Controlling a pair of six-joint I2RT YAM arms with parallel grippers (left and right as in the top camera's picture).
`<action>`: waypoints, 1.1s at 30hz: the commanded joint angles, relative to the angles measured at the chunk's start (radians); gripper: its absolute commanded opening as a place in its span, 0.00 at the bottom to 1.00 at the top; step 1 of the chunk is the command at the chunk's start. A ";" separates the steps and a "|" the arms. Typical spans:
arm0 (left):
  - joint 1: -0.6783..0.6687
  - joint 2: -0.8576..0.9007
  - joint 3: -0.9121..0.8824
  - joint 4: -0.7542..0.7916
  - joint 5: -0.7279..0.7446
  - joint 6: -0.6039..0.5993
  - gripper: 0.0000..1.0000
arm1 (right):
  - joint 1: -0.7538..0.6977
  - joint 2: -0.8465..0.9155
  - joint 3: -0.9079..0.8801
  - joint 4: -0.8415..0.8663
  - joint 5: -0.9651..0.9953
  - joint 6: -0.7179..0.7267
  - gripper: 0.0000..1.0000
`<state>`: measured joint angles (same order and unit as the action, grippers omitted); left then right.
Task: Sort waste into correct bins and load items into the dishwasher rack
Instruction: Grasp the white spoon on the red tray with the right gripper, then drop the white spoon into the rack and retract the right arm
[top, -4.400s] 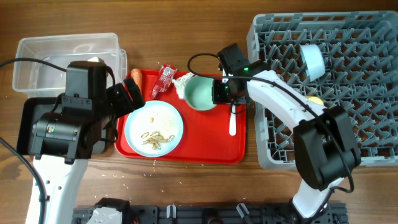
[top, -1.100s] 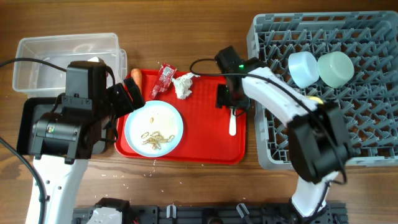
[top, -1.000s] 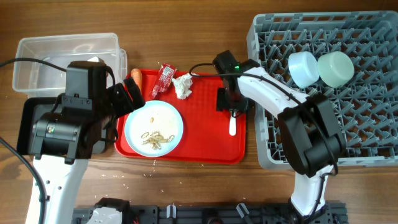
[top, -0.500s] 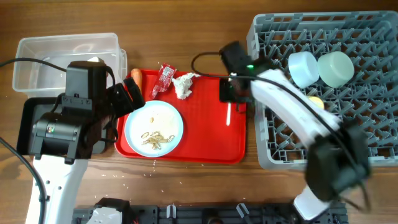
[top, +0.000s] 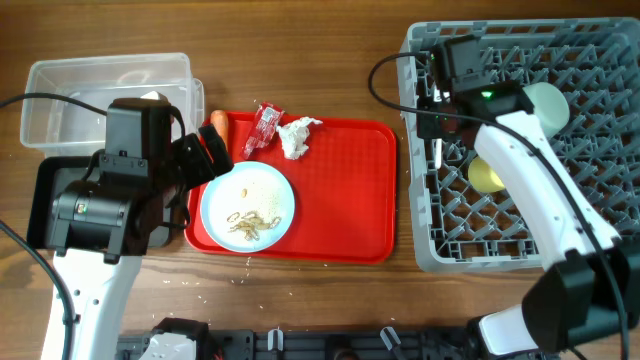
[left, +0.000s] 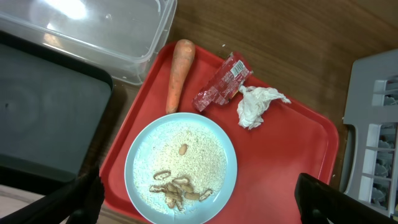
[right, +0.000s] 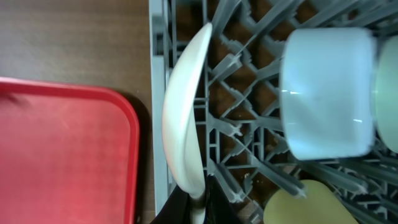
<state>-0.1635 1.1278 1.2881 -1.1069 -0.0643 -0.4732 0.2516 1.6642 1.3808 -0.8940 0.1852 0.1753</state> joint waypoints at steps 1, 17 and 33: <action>0.005 0.000 0.013 0.002 -0.019 -0.006 1.00 | 0.002 0.065 -0.001 0.006 0.044 -0.045 0.12; 0.005 0.000 0.013 0.002 -0.019 -0.006 1.00 | 0.029 -0.409 0.000 0.061 -0.317 0.068 0.59; 0.005 0.000 0.013 0.002 -0.020 -0.006 1.00 | 0.031 -0.710 0.000 -0.248 -0.277 0.467 1.00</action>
<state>-0.1635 1.1275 1.2881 -1.1069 -0.0669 -0.4732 0.2806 0.9623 1.3788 -1.1065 -0.1894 0.5999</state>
